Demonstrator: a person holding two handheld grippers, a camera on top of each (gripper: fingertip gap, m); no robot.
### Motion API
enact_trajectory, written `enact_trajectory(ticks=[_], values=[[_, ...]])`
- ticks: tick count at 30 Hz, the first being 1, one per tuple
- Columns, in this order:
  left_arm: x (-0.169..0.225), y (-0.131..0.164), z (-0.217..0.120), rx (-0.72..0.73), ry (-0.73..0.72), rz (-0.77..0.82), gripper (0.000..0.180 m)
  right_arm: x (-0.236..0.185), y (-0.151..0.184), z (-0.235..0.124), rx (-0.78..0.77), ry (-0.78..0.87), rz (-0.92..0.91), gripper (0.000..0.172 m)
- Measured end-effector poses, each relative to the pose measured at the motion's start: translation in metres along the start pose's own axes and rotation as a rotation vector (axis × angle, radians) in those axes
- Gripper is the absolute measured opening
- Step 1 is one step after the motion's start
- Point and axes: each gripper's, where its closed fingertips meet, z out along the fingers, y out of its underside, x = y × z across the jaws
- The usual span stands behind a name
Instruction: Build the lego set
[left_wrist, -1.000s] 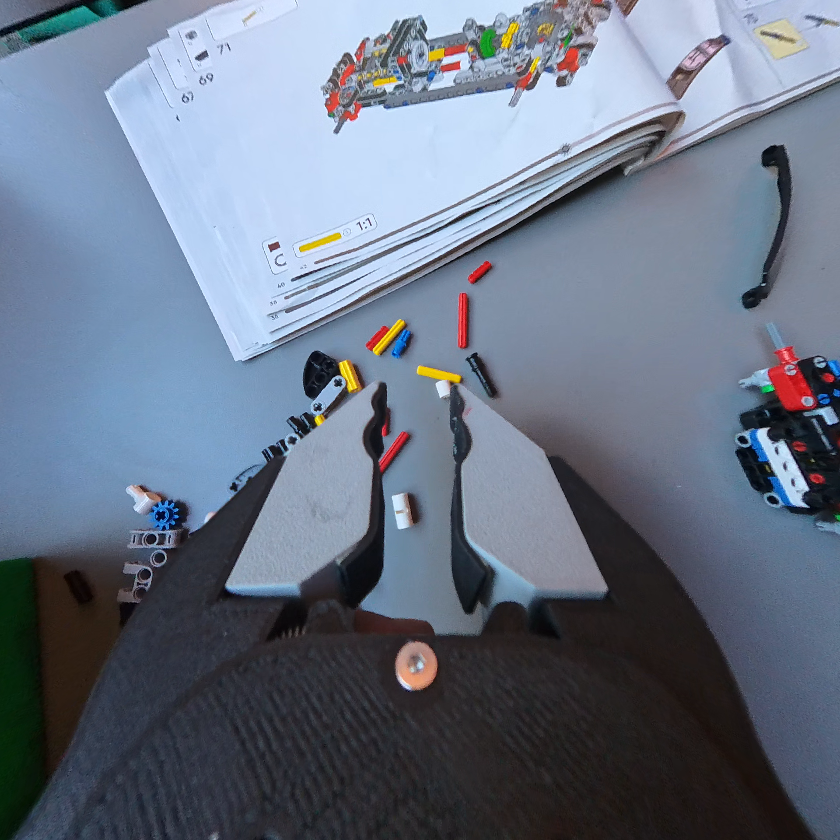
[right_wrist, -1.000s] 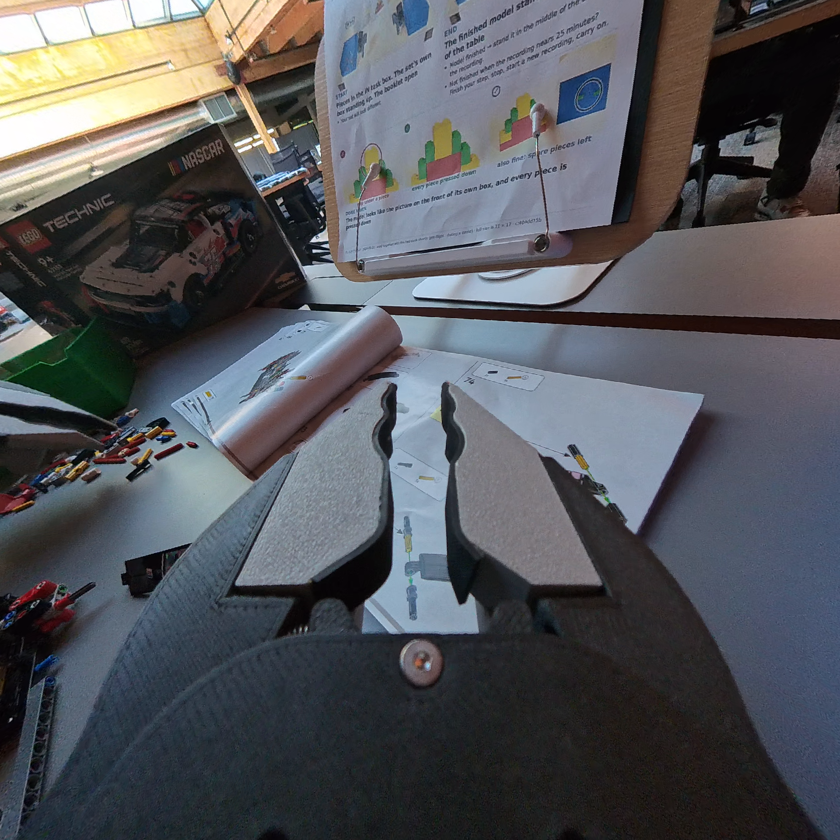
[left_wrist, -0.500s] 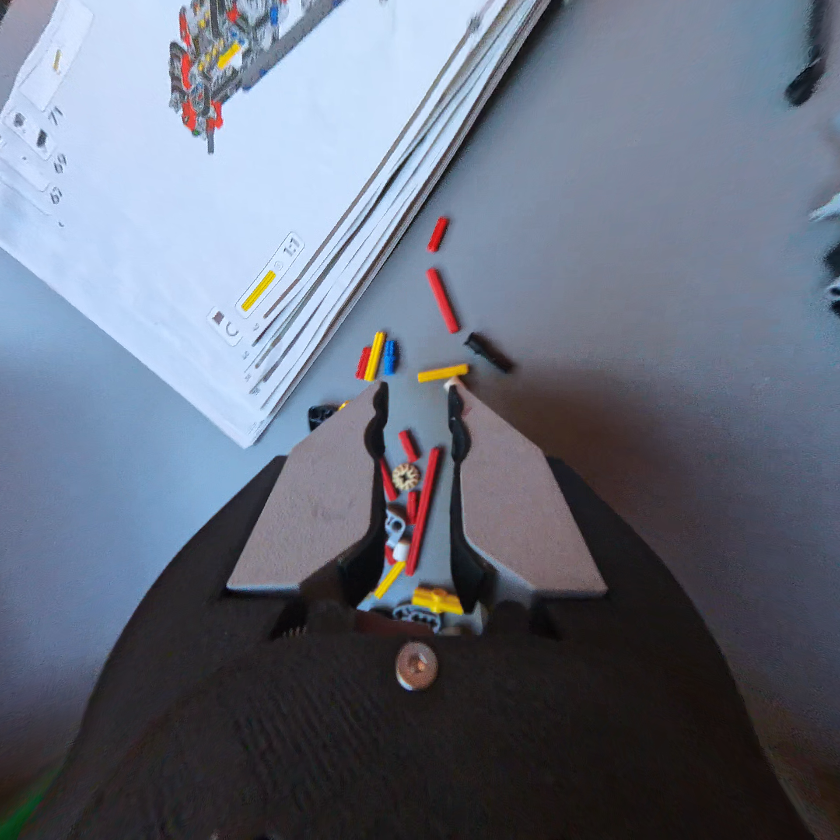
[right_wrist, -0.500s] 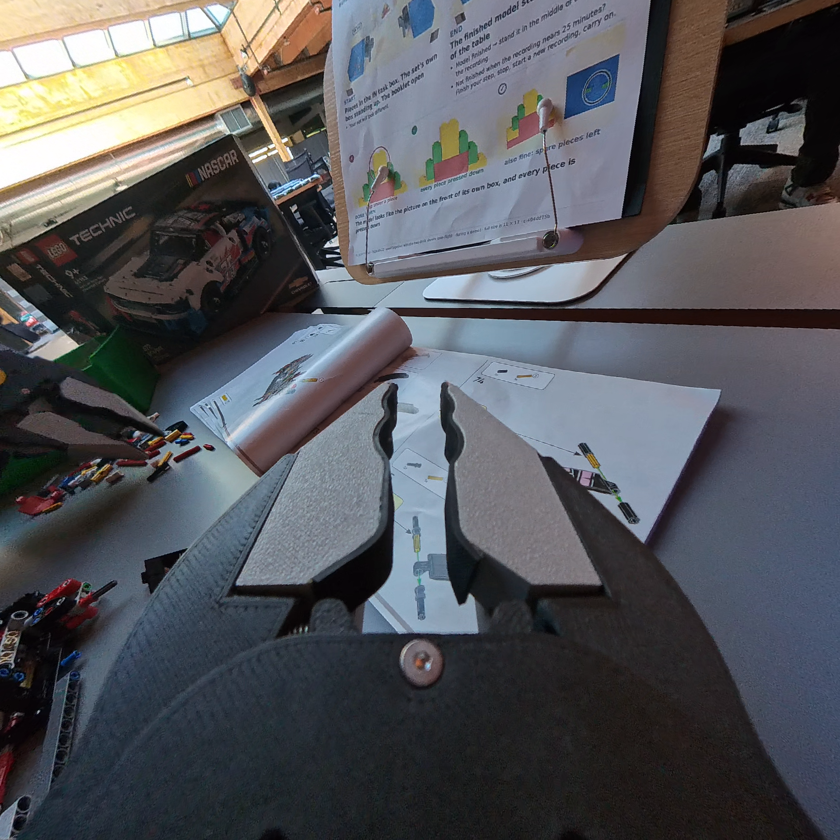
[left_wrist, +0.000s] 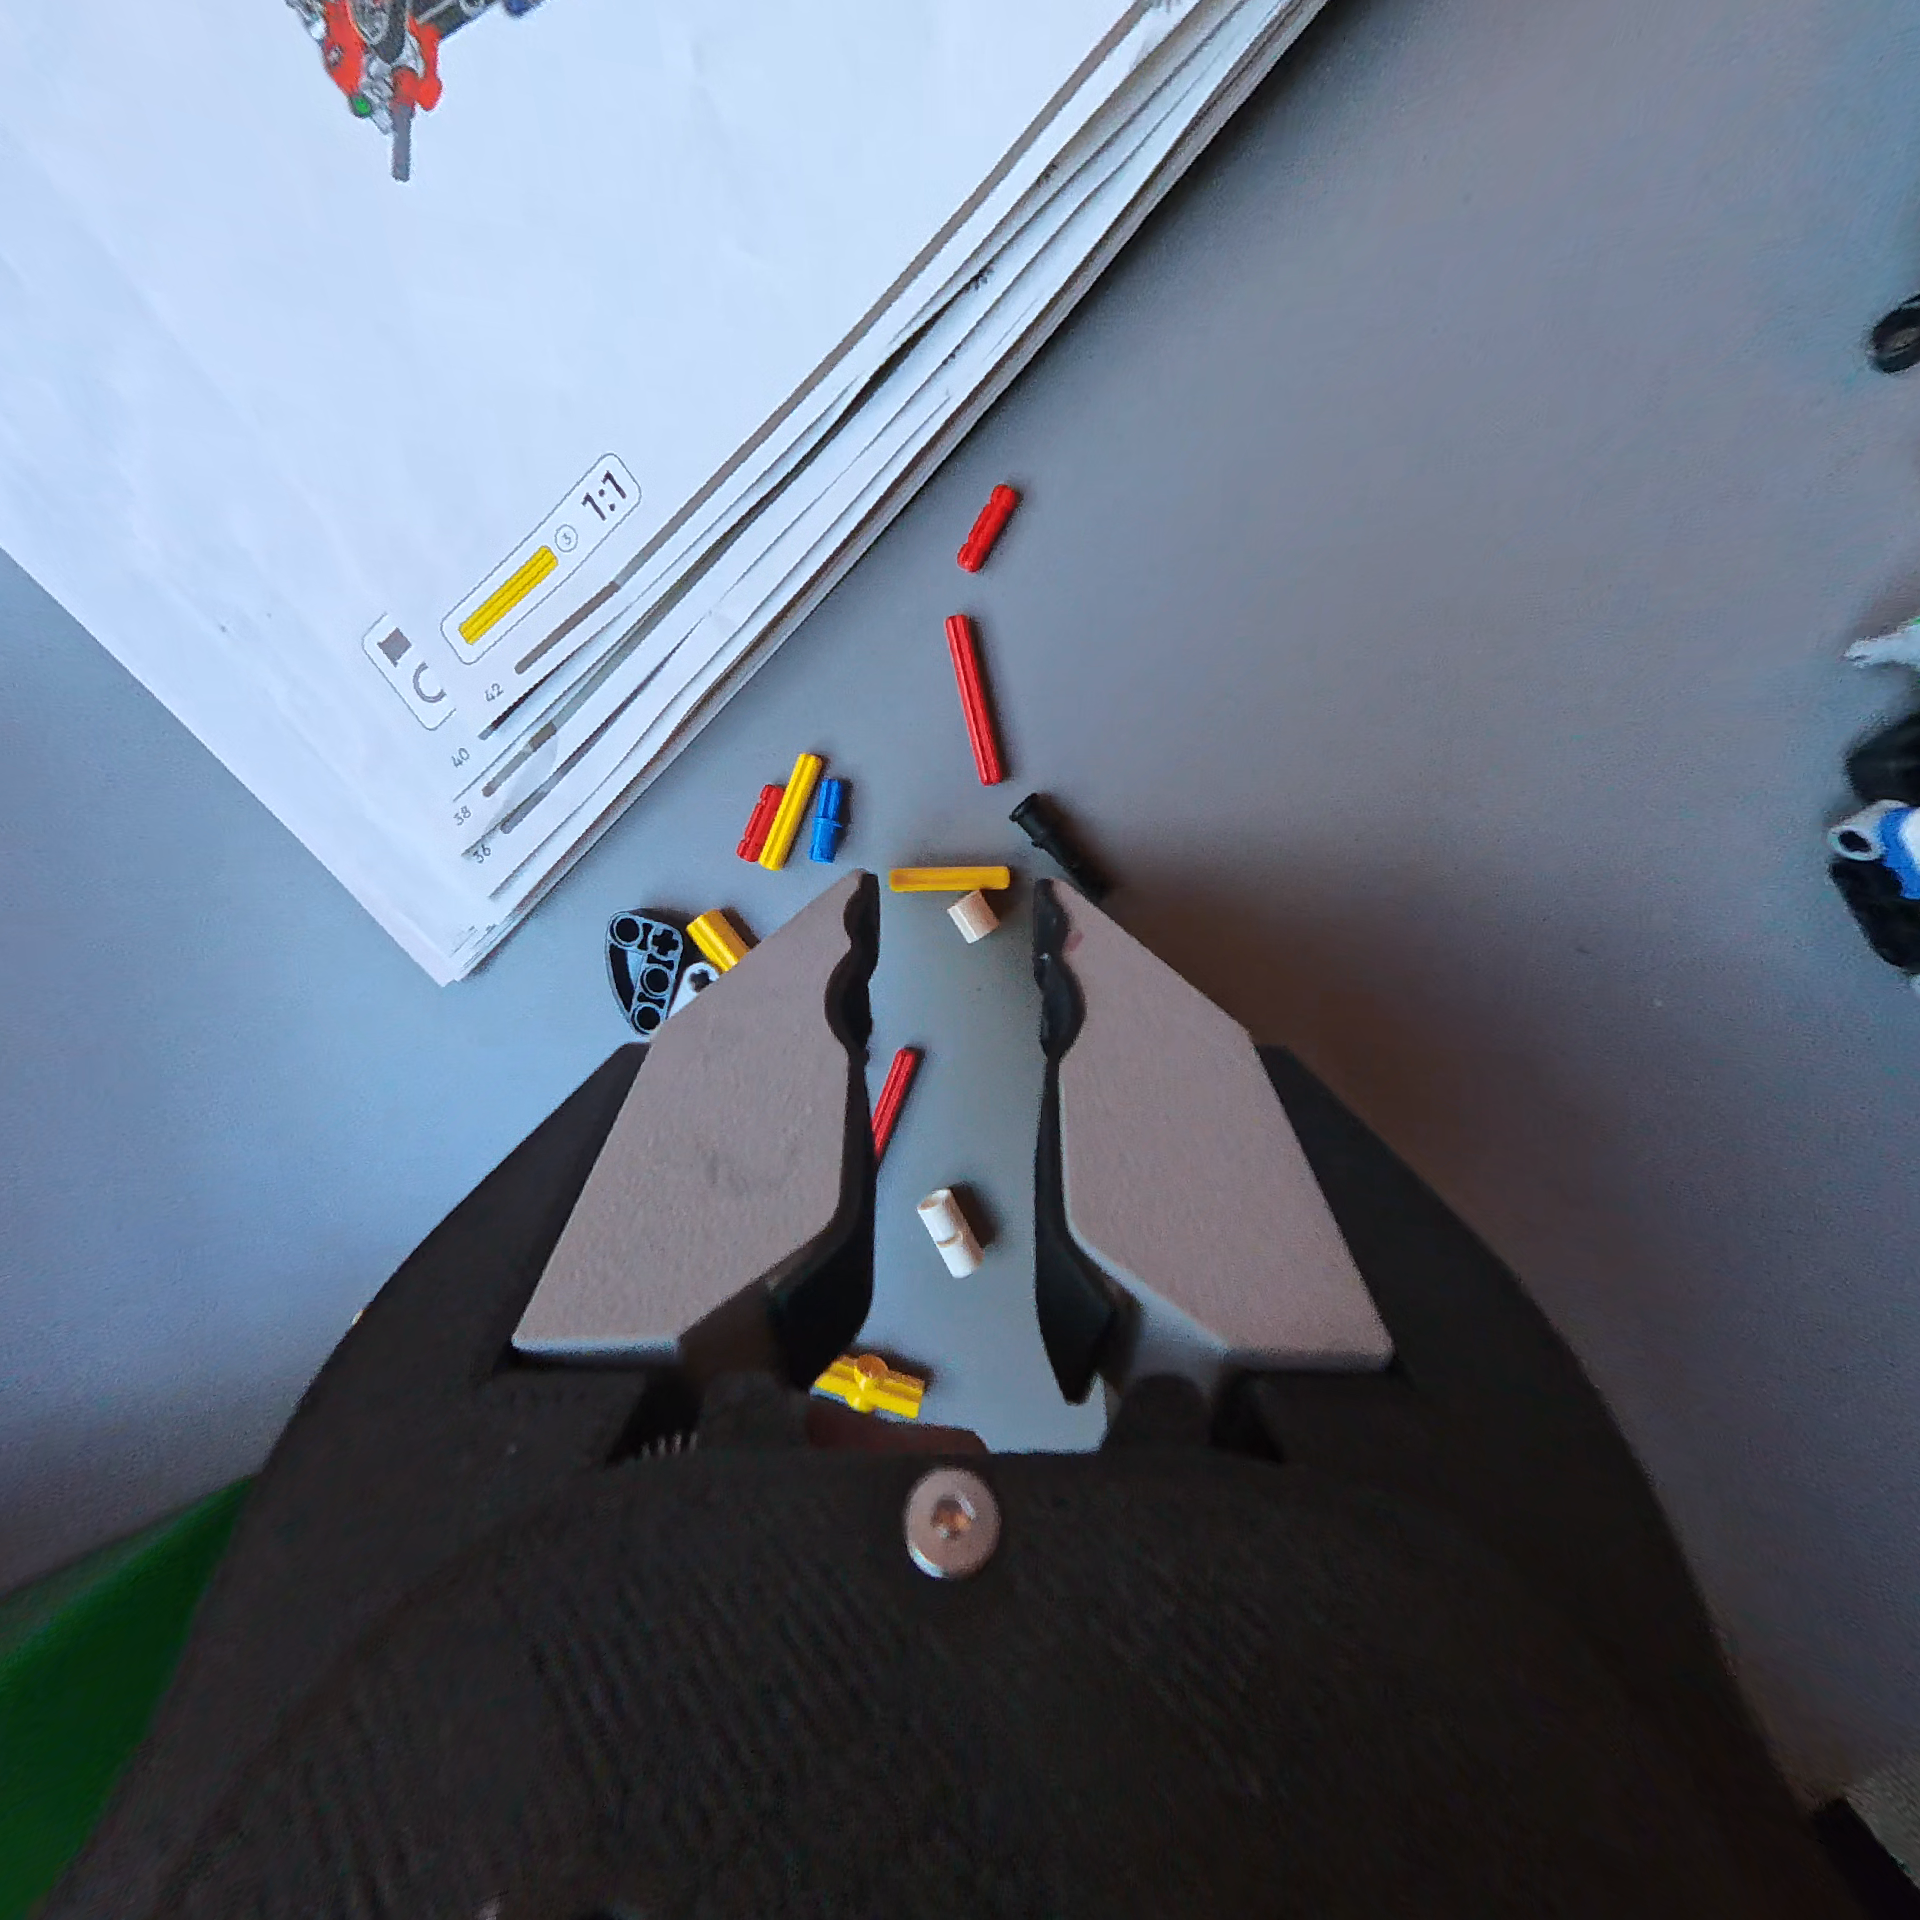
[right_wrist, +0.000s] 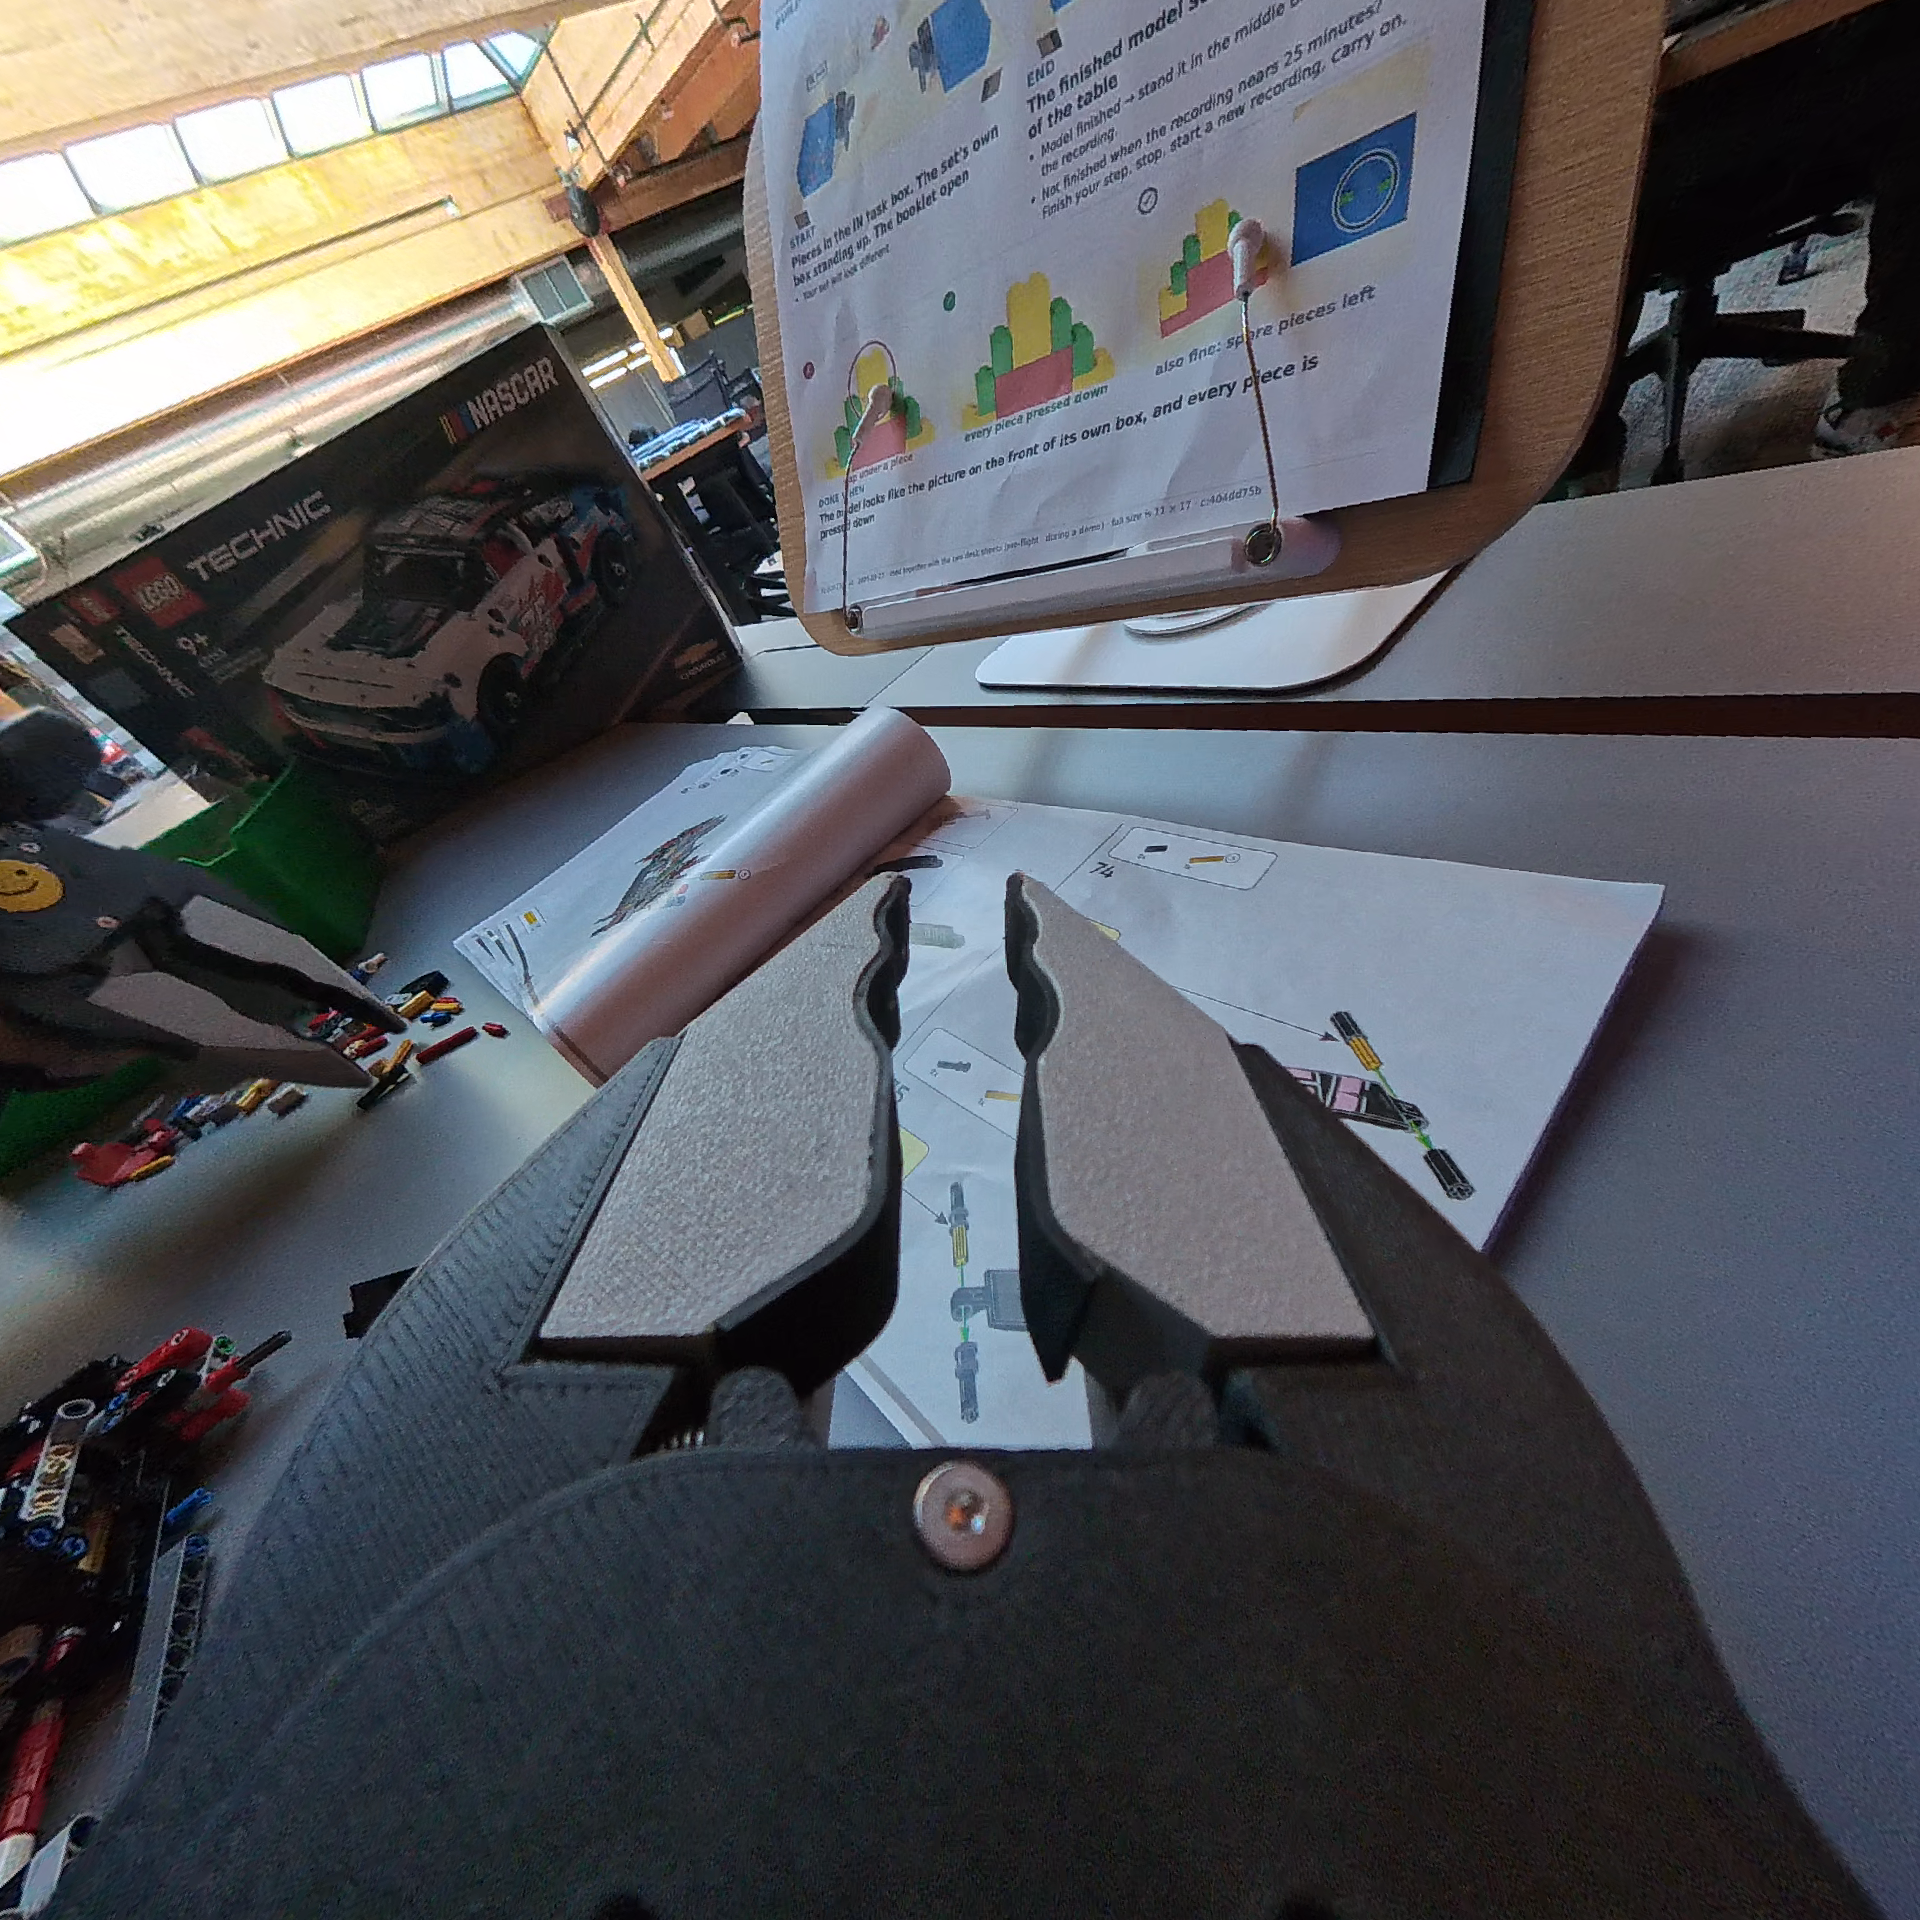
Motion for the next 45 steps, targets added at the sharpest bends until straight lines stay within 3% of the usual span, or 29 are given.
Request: enact_trajectory(ticks=[11,17,23,30,32,45], values=[[-0.002,0.000,0.004,-0.015,0.000,0.007,0.020,-0.001,0.000,0.000,0.002,0.001,-0.005,0.015],[-0.001,-0.007,-0.009,0.008,-0.019,0.027,0.020,-0.001,0.000,0.000,-0.001,-0.001,-0.006,0.015],[0.053,-0.053,-0.025,0.132,0.025,0.261,0.020,-0.001,0.001,0.000,-0.001,-0.007,-0.003,0.014],[0.123,-0.079,0.018,0.101,0.180,0.476,0.021,-0.003,-0.001,-0.001,0.011,-0.014,0.001,0.014],[0.127,-0.076,0.031,0.064,0.194,0.492,0.021,-0.004,0.000,-0.001,0.007,-0.014,-0.003,0.014],[0.129,-0.079,0.031,0.126,0.238,0.461,0.021,-0.004,0.000,0.000,0.005,-0.018,0.000,0.014]])
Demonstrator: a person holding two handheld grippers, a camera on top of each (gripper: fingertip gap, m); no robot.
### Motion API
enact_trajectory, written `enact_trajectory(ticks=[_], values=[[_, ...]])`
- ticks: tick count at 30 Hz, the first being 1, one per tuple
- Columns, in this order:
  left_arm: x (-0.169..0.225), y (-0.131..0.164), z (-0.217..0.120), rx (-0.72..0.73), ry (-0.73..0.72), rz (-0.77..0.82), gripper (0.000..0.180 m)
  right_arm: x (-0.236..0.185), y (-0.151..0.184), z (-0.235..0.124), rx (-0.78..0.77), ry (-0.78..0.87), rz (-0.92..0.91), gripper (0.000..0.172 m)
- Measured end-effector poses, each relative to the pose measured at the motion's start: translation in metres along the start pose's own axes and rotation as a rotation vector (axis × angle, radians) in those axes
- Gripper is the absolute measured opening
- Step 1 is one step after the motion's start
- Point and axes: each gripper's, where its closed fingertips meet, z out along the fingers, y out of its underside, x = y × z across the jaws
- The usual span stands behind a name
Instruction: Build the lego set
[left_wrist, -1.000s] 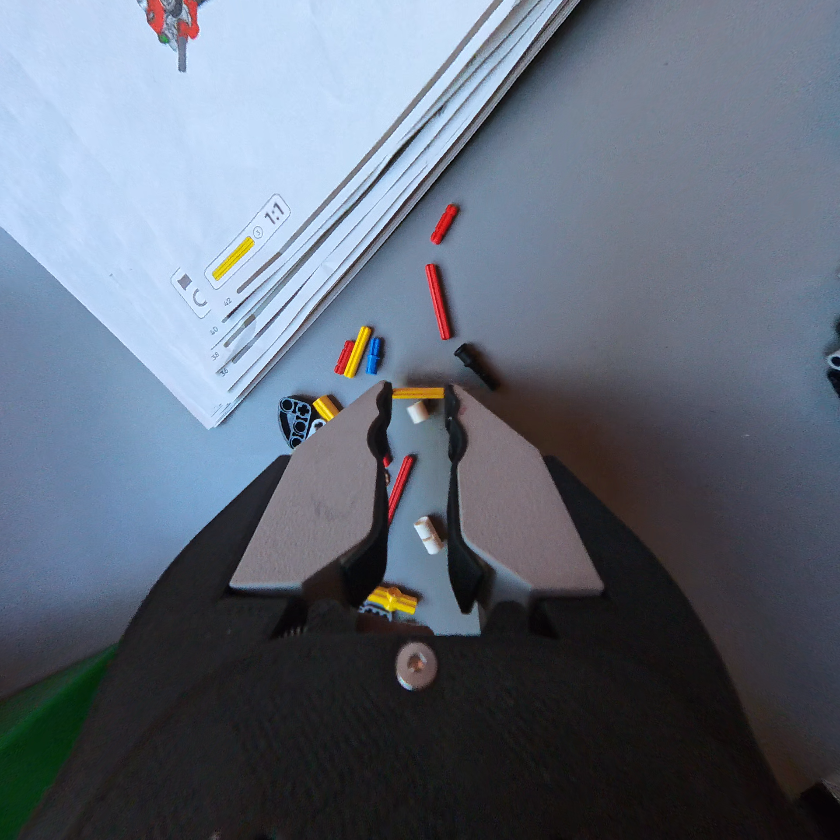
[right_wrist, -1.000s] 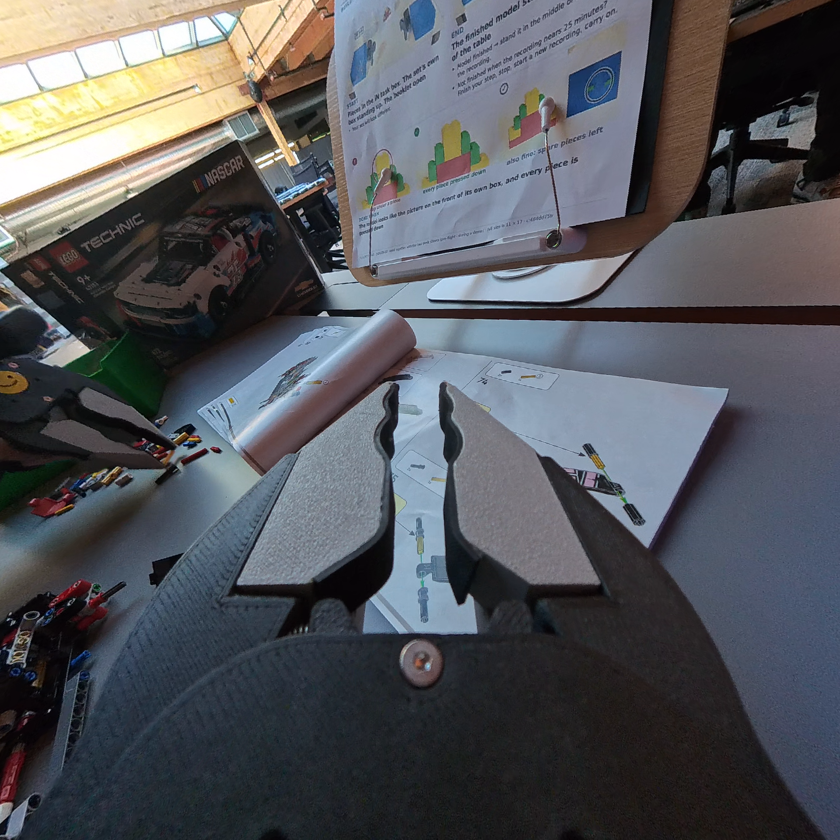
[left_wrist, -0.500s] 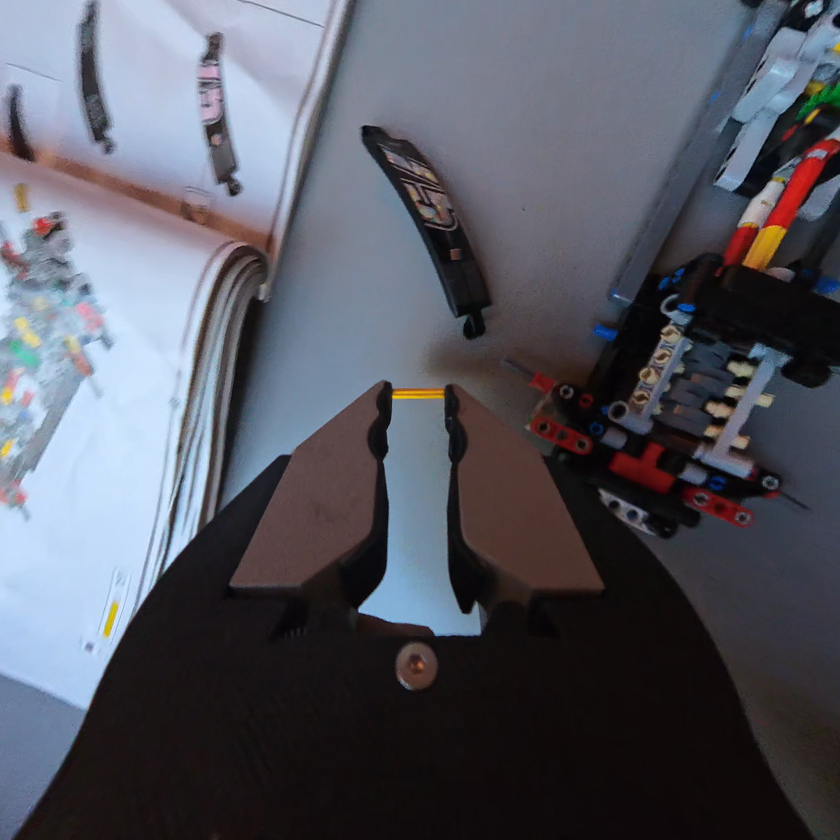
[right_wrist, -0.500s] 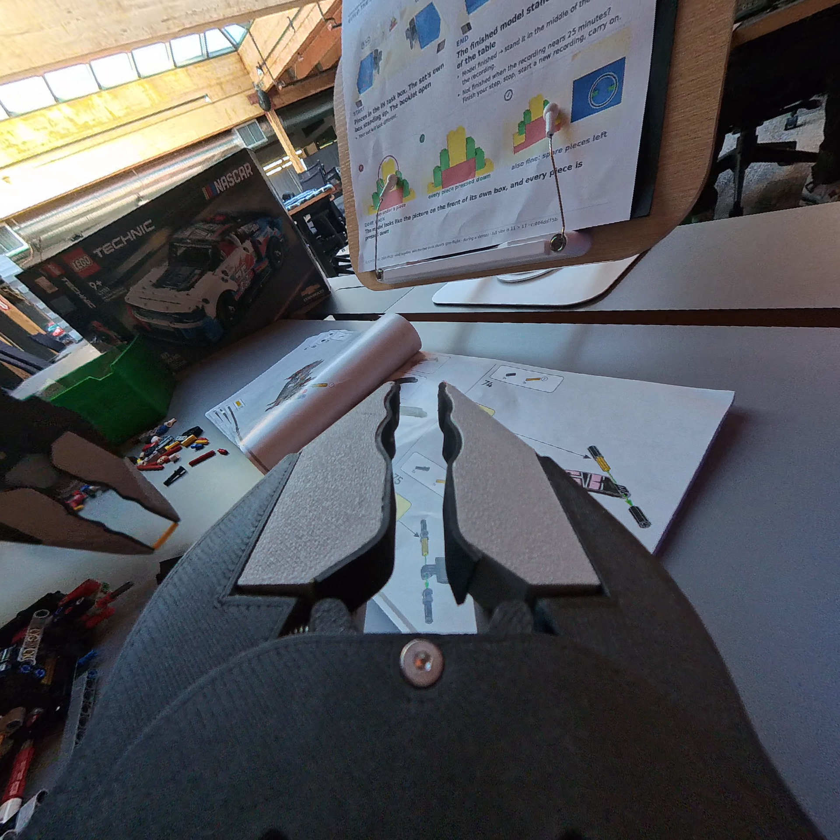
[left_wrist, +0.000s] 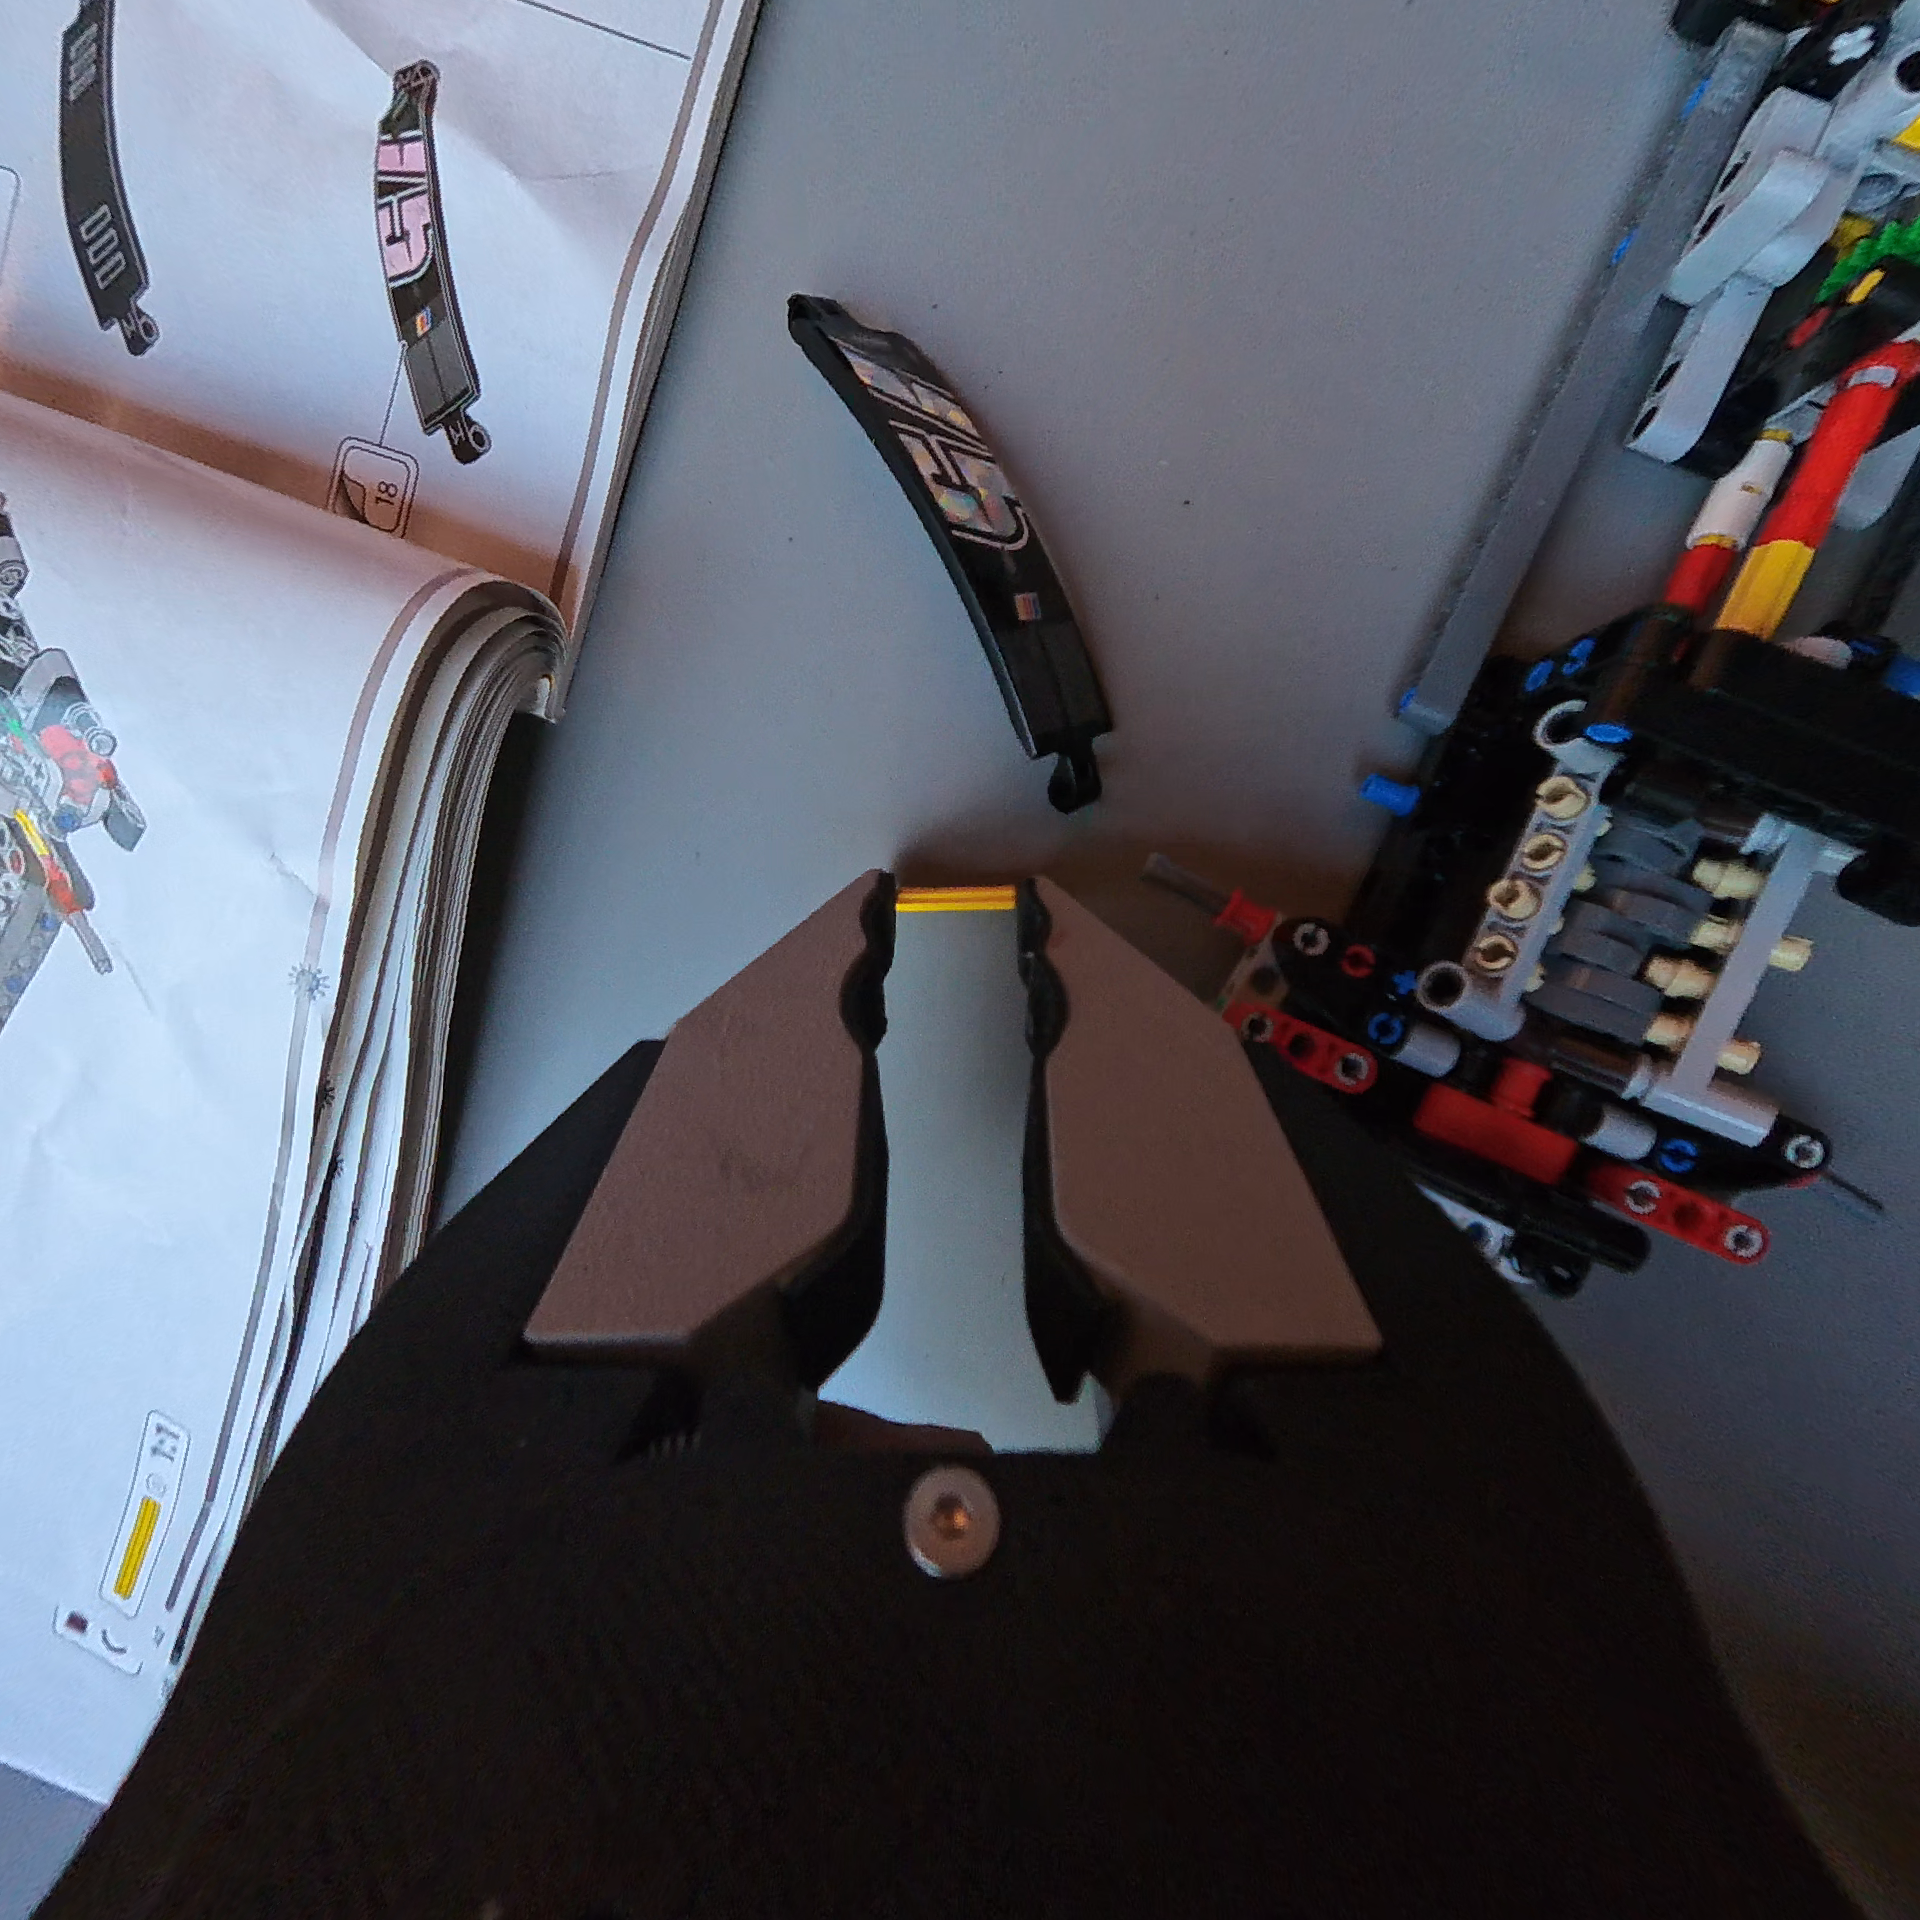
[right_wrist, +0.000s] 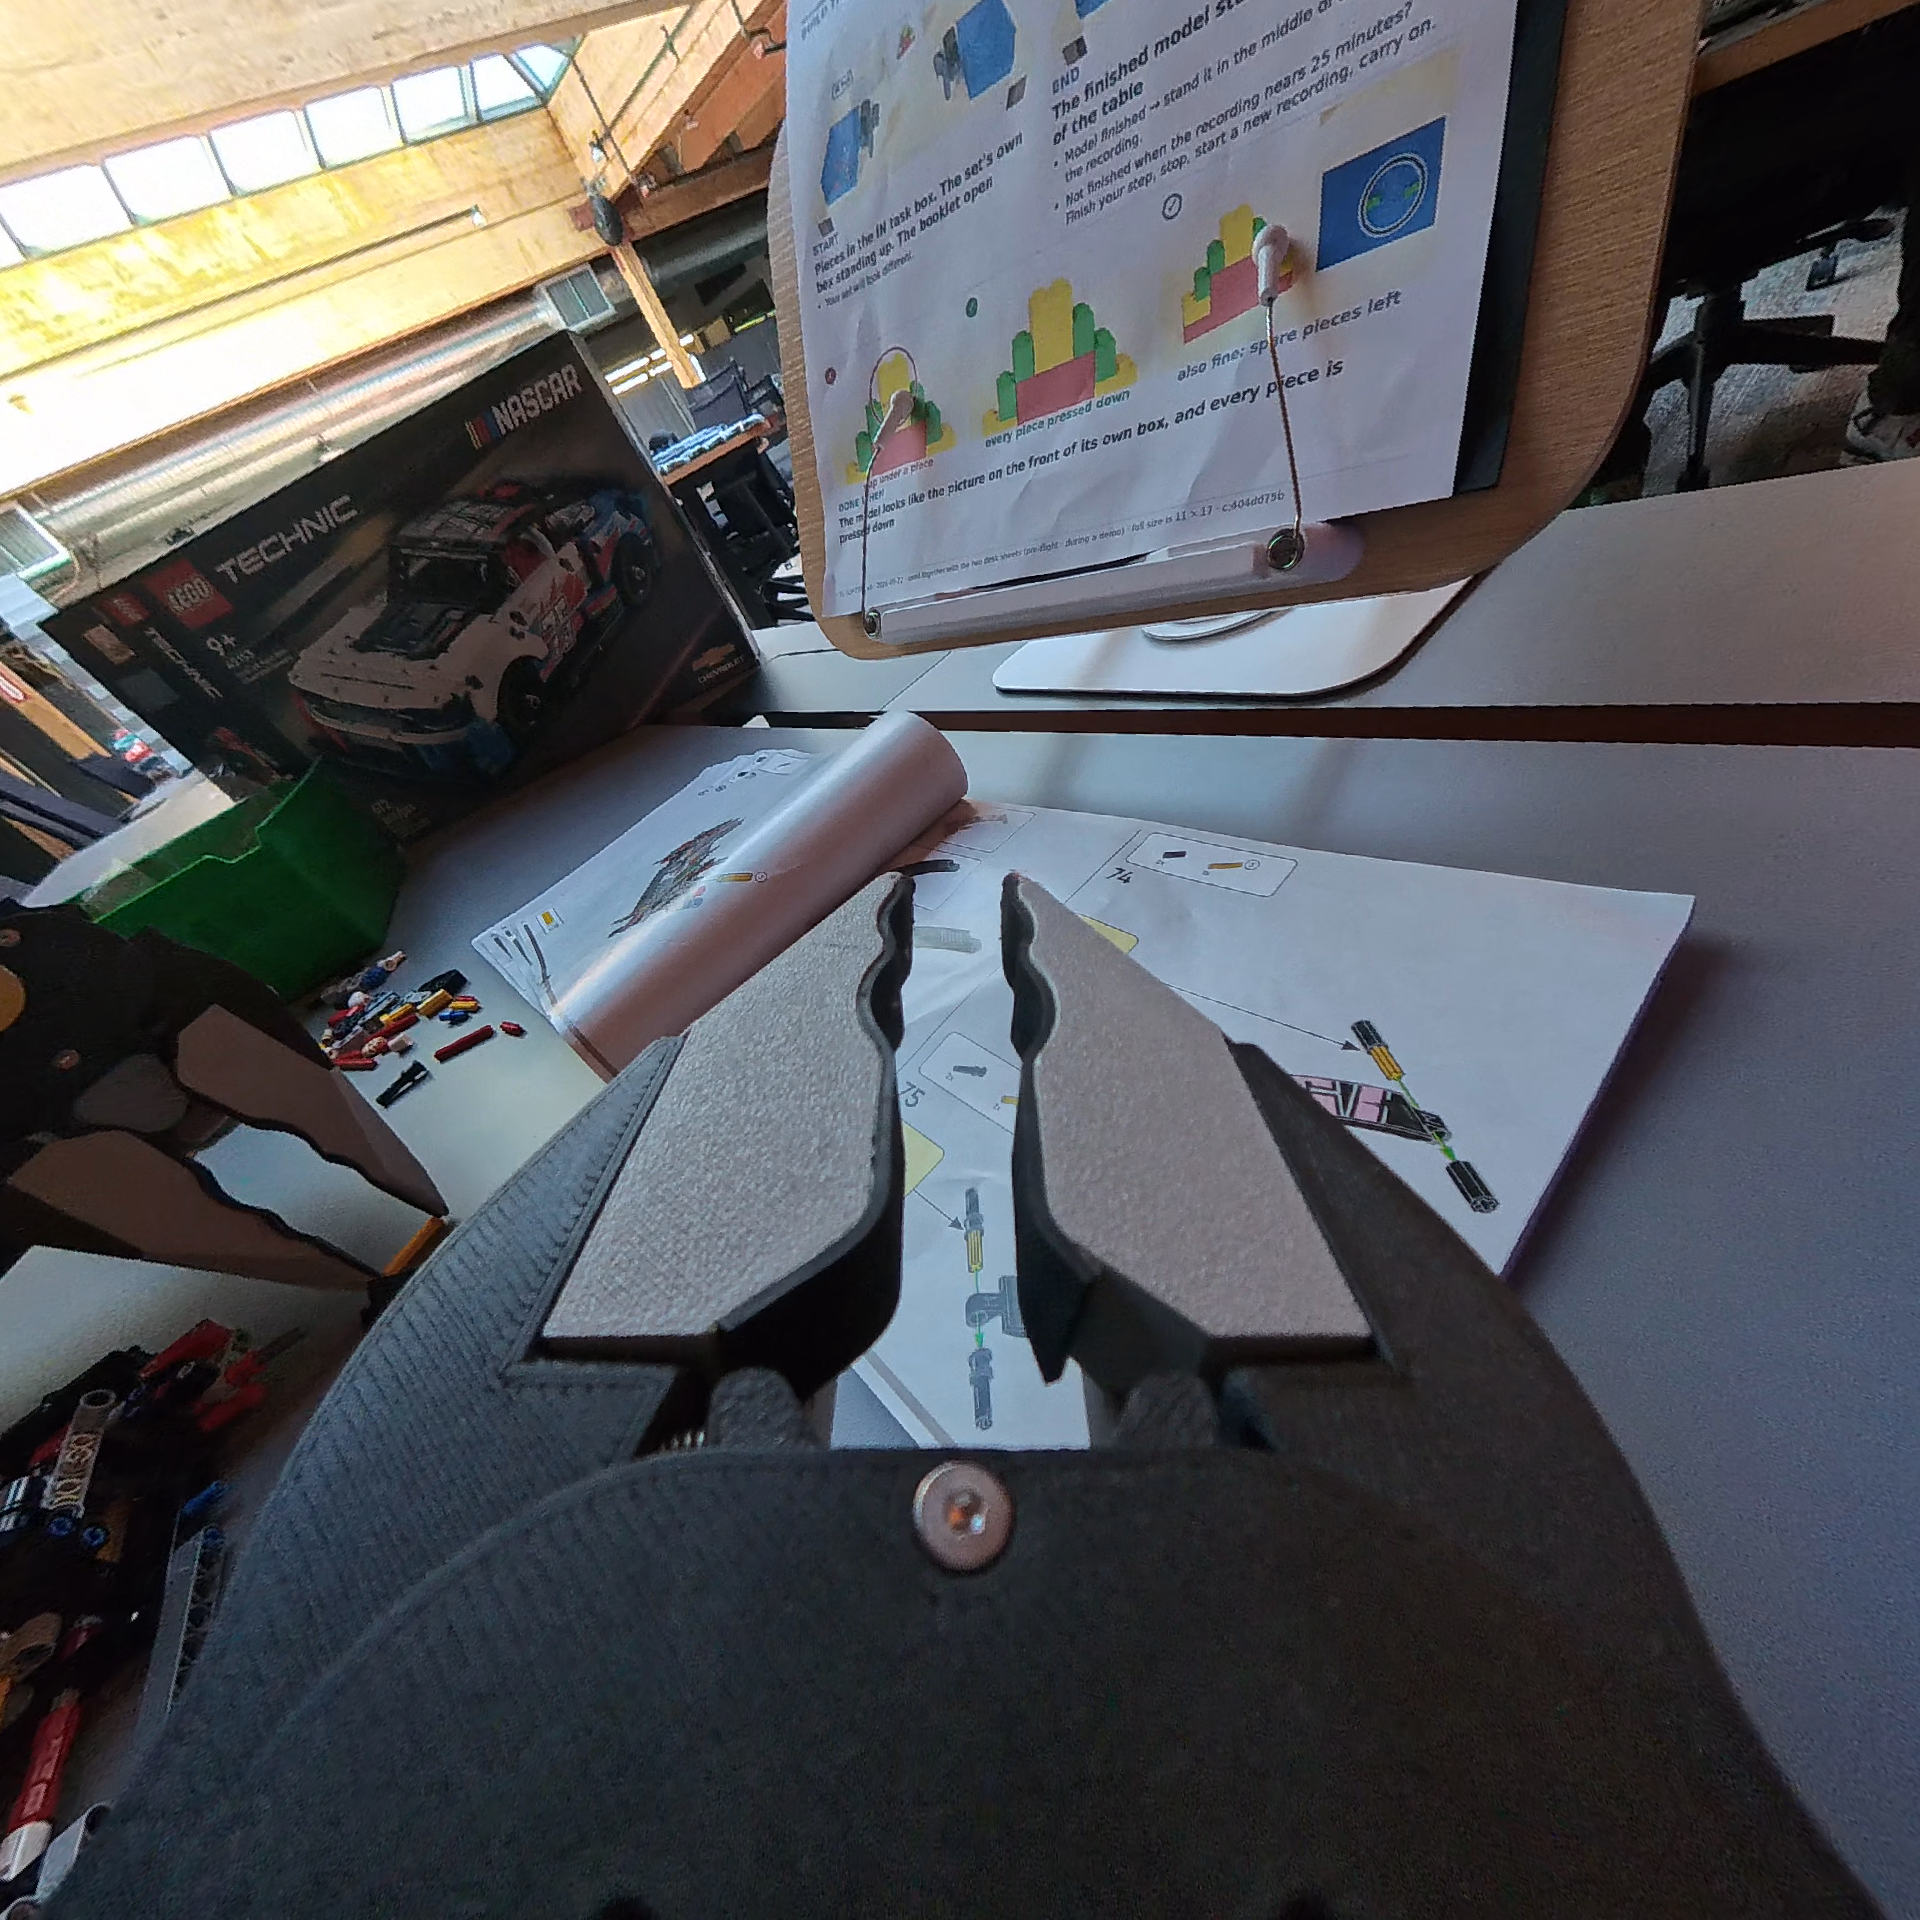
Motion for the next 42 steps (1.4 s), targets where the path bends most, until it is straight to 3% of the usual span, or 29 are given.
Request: enact_trajectory(ticks=[12,17,22,27,30,34,42], values=[[0.001,0.008,-0.007,0.028,0.006,-0.056,0.029,-0.001,0.001,0.001,-0.007,-0.002,-0.004,0.014],[-0.005,0.018,-0.029,0.053,-0.052,-0.091,0.031,0.000,0.001,0.000,-0.005,-0.004,0.002,0.014],[-0.032,0.066,-0.086,0.054,-0.270,-0.200,0.033,0.000,0.000,-0.001,-0.001,-0.001,0.002,0.014],[-0.057,0.140,-0.167,0.114,-0.475,-0.498,0.030,0.000,0.001,0.000,-0.008,-0.002,0.000,0.014],[-0.063,0.168,-0.196,0.196,-0.565,-0.649,0.023,-0.001,0.002,0.000,-0.014,-0.002,-0.003,0.014],[-0.065,0.179,-0.203,0.233,-0.562,-0.727,0.020,-0.003,0.004,0.000,-0.023,0.003,-0.019,0.014],[-0.066,0.175,-0.201,0.220,-0.556,-0.698,0.020,-0.004,0.005,0.000,-0.032,0.008,-0.036,0.014]])
